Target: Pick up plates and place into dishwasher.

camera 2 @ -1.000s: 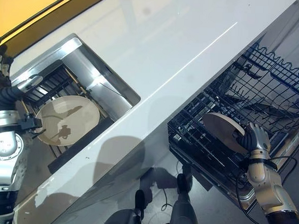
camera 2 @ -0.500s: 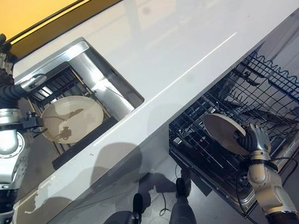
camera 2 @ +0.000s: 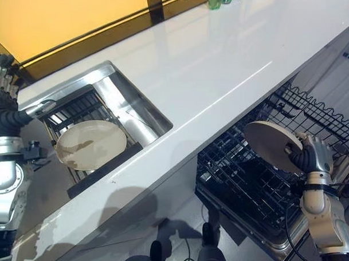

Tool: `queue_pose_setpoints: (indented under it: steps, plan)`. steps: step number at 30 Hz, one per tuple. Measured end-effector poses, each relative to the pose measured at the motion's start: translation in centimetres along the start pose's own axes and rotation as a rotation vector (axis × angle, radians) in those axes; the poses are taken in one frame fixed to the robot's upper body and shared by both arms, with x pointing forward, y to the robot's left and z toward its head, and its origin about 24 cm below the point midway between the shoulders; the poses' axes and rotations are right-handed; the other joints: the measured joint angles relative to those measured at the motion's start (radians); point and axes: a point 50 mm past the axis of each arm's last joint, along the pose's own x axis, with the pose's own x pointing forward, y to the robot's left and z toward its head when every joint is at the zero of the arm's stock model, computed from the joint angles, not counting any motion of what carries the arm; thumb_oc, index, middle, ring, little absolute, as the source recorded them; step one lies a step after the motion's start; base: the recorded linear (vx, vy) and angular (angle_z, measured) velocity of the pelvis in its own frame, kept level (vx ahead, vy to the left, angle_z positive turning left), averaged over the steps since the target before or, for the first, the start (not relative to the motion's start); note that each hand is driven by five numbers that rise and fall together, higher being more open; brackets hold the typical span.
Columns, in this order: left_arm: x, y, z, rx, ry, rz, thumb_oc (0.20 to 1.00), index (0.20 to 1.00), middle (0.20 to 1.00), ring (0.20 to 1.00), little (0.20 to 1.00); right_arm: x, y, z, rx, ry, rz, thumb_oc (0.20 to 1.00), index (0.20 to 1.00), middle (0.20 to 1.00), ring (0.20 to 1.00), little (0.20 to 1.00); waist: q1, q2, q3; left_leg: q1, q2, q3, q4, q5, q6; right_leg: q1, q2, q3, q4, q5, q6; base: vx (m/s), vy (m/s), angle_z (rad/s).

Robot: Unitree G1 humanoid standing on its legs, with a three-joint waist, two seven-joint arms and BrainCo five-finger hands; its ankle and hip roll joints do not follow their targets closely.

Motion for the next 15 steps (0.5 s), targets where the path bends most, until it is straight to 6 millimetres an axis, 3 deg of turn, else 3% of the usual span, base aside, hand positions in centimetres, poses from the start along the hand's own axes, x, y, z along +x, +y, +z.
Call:
queue_pose_setpoints:
  steps: [15]
  plan:
    - [-1.0,0.4,-0.9,0.011,0.059,0.009,1.000,1.000,1.000,1.000,1.000,-2.9,3.8,-1.1,0.006,0.052,0.325,0.200,0.200,0.200,0.200,0.200,0.000,0.012,-0.011,0.001,0.008,-0.008,0.008,0.000,-0.001,0.009,0.001,-0.010,0.000,0.000,-0.001,0.02,0.007,0.01]
